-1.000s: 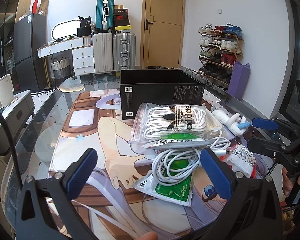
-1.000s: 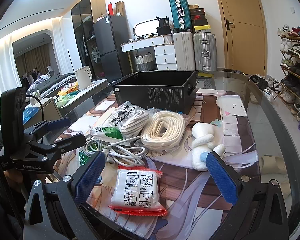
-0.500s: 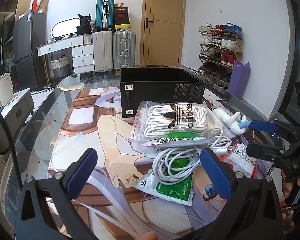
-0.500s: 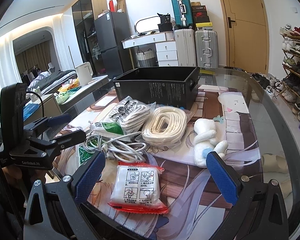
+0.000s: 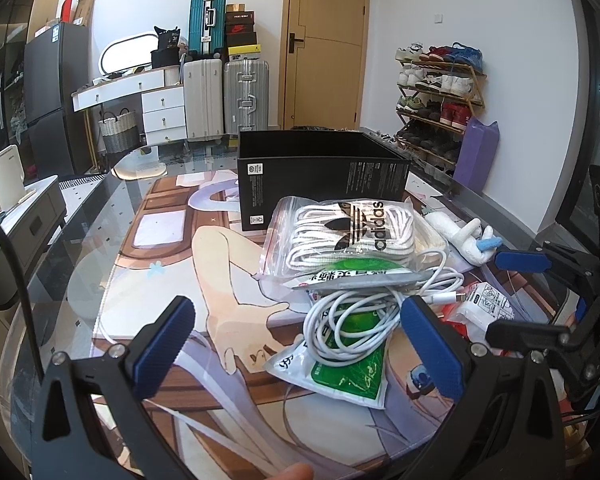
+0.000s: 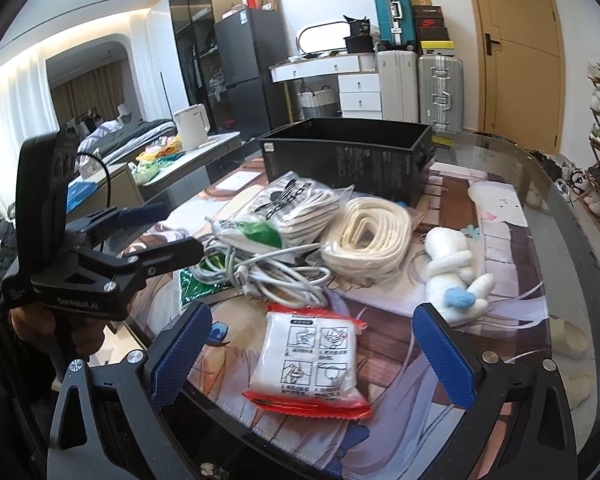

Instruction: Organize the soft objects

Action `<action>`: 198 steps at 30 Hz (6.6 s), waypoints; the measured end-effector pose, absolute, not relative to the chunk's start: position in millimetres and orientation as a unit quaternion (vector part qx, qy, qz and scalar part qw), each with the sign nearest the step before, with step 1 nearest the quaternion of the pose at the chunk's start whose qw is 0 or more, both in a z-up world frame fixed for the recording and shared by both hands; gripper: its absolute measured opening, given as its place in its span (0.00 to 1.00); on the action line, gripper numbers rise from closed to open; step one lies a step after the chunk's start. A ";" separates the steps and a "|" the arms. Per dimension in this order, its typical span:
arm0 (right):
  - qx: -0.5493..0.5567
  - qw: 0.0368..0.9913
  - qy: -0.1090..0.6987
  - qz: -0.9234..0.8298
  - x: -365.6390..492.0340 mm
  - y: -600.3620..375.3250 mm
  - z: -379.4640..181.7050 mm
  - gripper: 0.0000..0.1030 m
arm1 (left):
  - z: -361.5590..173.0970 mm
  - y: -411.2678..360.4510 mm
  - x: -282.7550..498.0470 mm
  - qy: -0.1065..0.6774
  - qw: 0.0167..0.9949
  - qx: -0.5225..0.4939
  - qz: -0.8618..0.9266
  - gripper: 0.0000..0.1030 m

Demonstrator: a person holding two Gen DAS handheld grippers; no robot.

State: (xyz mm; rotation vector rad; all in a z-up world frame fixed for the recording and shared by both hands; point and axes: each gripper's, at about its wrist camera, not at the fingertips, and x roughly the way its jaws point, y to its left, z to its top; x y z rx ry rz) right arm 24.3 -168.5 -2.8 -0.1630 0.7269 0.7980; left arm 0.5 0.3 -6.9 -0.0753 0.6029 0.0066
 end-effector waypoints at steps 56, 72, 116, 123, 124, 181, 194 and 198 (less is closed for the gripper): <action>-0.085 0.873 0.313 0.365 23.6 -183.0 6.0 0.49 | -15.8 -8.4 6.7 0.327 0.944 -0.031 -0.024 1.00; -0.082 0.872 0.311 0.369 21.0 -185.0 8.4 0.49 | -15.1 -11.8 7.4 0.346 0.935 -0.039 -0.062 1.00; -0.081 0.872 0.308 0.373 19.7 -181.8 8.8 0.49 | 8.8 3.4 5.0 0.316 0.941 -0.074 -0.096 0.64; -0.081 0.872 0.304 0.374 18.9 -182.7 10.7 0.49 | 16.8 10.7 -2.9 0.308 0.944 -0.076 -0.094 0.64; -0.080 0.873 0.303 0.375 18.8 -182.6 11.6 0.49 | 17.8 11.3 -4.3 0.307 0.944 -0.076 -0.094 0.64; -0.061 0.875 0.330 0.349 173.4 -122.0 62.7 0.49 | 59.1 48.2 138.5 0.276 0.959 -0.056 -0.036 0.64; -0.067 0.865 0.345 0.359 202.8 -105.0 49.1 0.49 | 40.3 40.1 167.5 0.302 0.952 -0.041 -0.036 0.64; -0.064 0.862 0.347 0.363 208.0 -100.4 47.4 0.49 | 36.1 37.8 169.6 0.311 0.949 -0.039 -0.036 0.64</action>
